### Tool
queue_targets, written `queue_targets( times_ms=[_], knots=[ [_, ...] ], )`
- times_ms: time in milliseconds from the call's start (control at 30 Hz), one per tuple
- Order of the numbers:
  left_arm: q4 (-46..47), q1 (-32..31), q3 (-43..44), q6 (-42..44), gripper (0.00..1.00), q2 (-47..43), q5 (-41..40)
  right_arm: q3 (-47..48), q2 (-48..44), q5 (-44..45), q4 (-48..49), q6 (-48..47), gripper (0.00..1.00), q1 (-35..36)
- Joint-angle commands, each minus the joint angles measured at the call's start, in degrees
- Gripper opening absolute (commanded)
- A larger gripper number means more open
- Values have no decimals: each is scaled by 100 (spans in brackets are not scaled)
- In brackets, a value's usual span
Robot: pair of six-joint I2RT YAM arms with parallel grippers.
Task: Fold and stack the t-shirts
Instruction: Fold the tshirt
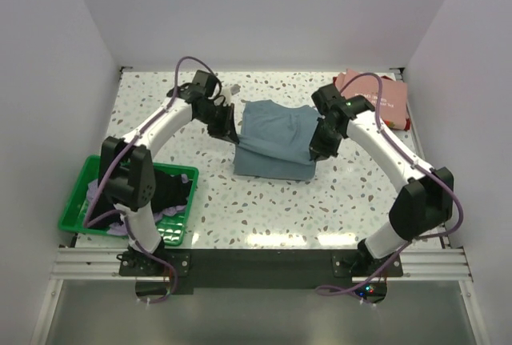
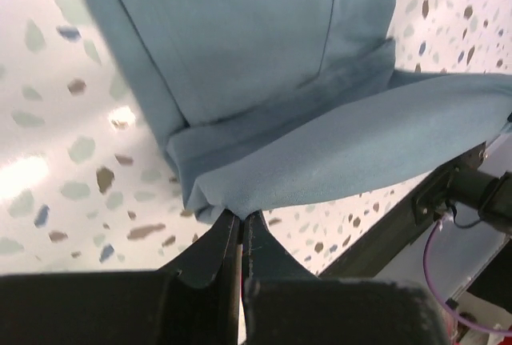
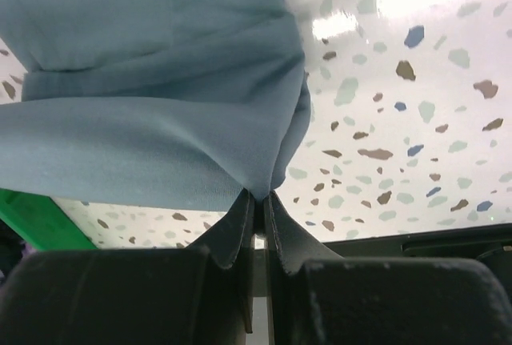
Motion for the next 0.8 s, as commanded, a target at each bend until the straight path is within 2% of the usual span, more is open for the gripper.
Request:
queue_targets(
  times_ms=[0,500,767],
  knots=[
    [117,197,783,-95,0,387,97,660,410,319,-224,-266,0,-159],
    [187,636,3261,-490,0,2460,1029,2963,2177,564,-602,-363,0,-572],
    [854,759,3799,-851,0,3130,1662,3543,2836,609,-515,-362,0,-766]
  ],
)
